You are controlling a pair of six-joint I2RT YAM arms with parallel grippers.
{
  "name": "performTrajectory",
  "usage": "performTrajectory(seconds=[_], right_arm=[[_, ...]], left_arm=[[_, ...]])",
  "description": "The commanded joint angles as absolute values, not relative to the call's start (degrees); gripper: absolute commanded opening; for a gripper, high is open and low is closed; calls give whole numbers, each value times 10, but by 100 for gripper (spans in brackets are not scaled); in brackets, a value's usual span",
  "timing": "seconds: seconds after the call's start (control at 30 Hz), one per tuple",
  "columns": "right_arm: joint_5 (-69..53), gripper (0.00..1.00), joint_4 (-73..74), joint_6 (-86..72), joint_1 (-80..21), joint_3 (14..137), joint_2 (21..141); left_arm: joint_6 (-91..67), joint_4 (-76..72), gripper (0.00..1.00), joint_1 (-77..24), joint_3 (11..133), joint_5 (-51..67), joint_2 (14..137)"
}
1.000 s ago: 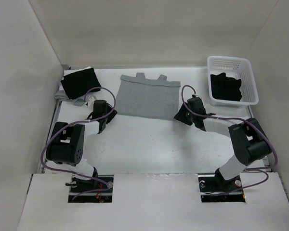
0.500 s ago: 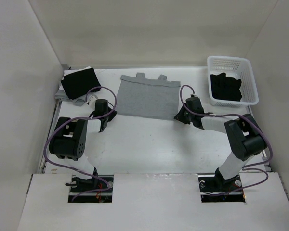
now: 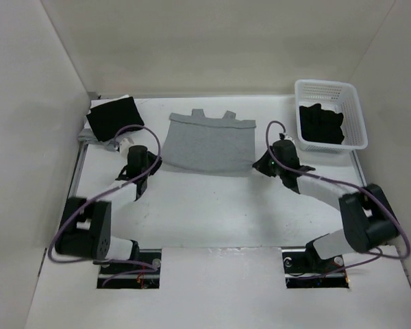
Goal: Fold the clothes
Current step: Fold the tank top
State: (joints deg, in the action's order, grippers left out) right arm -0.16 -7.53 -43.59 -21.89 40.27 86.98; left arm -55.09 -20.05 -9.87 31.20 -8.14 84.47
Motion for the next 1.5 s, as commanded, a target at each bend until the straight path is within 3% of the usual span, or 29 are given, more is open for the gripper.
performTrajectory(seconds=[0.0,0.17,0.3,0.5,0.6,0.7,0.8,0.97,1.2,1.33,1.47], right_arm=[[26,0,-59,-419,-238,395,744],[92,0,124,-387,-317,426,501],[180,1,276,-384,-428,523,363],[286,1,351,-397,-600,618,330],[305,1,349,-396,-635,621,355],[258,2,323,-390,-573,586,387],[118,2,250,-382,-439,525,429],[-44,1,98,-385,-246,476,592],[-87,0,31,-372,-165,642,910],[-93,0,48,-366,-134,729,983],[-97,1,71,-359,-130,756,977]], left_arm=[[-544,-186,0,-114,309,-106,677],[-485,-22,0,-146,378,-163,421],[-453,79,0,-167,468,-186,295],[-448,155,1,-188,544,-181,250],[-454,163,1,-198,528,-179,255],[-464,158,1,-201,488,-180,277],[-471,127,1,-192,432,-178,335],[-479,-23,1,-159,379,-170,535],[-503,-144,1,-131,492,-129,842],[-505,-145,1,-110,562,-110,903],[-504,-134,1,-107,584,-98,901]])
